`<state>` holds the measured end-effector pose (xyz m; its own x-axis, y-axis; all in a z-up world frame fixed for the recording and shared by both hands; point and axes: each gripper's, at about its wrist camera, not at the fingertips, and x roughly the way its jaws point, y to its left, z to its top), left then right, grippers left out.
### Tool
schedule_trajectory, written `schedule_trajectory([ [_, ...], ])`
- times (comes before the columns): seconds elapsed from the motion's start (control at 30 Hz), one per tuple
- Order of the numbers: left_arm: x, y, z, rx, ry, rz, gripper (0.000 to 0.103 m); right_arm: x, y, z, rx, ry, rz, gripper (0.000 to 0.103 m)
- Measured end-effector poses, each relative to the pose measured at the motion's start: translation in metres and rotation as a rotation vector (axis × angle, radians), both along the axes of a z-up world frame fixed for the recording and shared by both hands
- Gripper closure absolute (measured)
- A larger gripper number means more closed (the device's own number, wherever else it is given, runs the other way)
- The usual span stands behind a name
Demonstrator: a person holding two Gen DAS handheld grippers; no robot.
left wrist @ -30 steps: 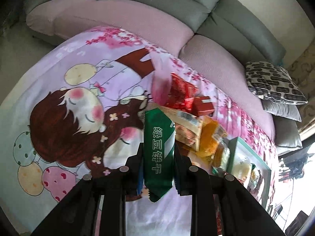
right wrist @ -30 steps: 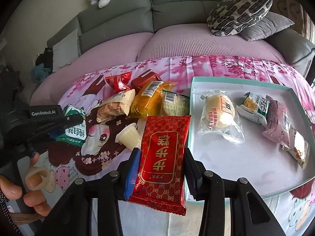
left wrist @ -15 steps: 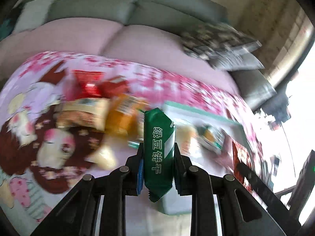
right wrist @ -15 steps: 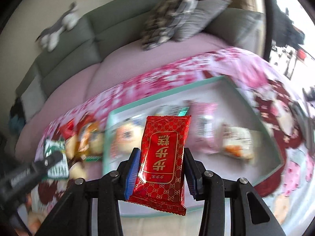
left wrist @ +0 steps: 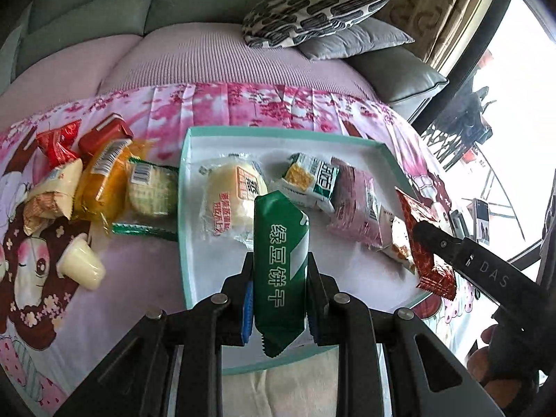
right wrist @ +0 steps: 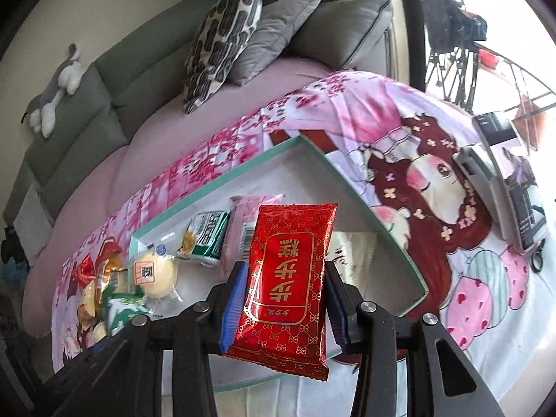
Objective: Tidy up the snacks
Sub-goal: 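Carry both packets over the teal-rimmed tray and open both grippers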
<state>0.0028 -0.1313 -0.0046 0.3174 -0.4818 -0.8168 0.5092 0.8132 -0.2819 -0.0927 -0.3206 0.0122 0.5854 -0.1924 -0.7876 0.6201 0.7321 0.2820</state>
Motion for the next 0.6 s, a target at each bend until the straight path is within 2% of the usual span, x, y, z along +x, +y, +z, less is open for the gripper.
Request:
schedule_trajectory([
  [0.2, 0.003, 0.000, -0.013, -0.005, 0.036, 0.001, 0.078, 0.007, 0.006, -0.011, 0.013, 0.028, 0.034, 0.057],
  [0.6, 0.003, -0.009, -0.020, 0.000, 0.045, -0.027, 0.078, 0.012, 0.009, -0.020, 0.024, 0.063, 0.054, 0.057],
])
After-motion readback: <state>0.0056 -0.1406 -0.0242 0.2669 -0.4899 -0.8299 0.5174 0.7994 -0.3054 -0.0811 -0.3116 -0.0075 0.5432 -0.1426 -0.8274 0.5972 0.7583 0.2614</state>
